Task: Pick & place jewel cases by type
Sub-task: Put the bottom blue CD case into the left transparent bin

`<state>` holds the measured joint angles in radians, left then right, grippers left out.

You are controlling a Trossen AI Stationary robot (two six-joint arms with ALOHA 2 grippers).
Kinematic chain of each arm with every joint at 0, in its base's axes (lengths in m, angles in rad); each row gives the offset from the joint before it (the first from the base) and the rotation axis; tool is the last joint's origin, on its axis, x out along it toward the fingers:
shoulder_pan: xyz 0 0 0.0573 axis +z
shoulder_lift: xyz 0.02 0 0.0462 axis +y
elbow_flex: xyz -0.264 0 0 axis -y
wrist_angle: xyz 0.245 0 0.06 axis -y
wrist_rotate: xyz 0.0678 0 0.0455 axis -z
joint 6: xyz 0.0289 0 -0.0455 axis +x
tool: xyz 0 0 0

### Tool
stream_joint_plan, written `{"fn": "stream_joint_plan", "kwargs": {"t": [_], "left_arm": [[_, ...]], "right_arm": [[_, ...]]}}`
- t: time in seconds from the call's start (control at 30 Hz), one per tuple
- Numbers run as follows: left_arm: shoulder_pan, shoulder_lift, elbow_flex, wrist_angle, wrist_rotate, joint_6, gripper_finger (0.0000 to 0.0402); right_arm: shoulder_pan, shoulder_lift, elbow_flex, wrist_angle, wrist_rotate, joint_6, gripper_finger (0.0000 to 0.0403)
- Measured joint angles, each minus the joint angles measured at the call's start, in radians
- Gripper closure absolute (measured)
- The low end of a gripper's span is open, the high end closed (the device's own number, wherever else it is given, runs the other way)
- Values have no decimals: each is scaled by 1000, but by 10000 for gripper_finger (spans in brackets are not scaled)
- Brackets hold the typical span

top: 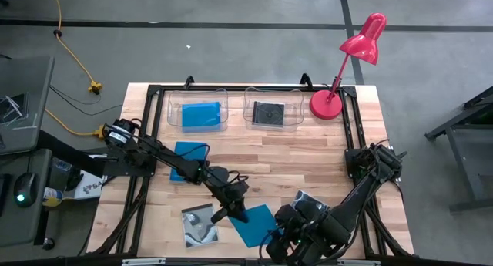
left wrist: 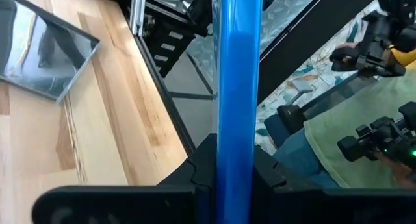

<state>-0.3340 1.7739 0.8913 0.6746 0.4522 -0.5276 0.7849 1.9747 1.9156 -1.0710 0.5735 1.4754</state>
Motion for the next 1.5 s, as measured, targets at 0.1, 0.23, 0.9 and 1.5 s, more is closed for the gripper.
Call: {"fn": "stream_joint_plan", "kwargs": {"t": [0.1,0.23,0.9,1.5], "left_arm": [[0,0,0,27,-2,0,364],[0,0,0,40,-9,0,364],[0,0,0,34,-9,4,364],[0,0,-1,100,-9,11,364]], "right_arm": [[0,0,0,0,0,0,262],[0,0,0,0,5,1,290],[1,0,0,-2,33,3,367],[41,0,2,2,46,9,379]]}}
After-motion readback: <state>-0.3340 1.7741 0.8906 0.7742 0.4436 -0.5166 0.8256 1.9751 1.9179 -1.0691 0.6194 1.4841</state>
